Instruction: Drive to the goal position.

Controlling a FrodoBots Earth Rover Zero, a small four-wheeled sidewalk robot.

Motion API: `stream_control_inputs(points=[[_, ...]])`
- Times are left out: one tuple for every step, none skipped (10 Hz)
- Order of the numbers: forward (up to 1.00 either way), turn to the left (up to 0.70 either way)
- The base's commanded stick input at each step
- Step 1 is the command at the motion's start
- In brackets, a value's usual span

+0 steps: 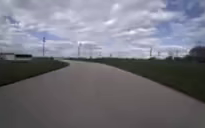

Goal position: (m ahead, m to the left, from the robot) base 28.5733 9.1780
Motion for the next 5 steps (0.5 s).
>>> stream_control_inputs(points=[[1.0, 0.0], [1.0, 0.0], [1.0, 0.0], [1.0, 0.0], [1.0, 0.0]])
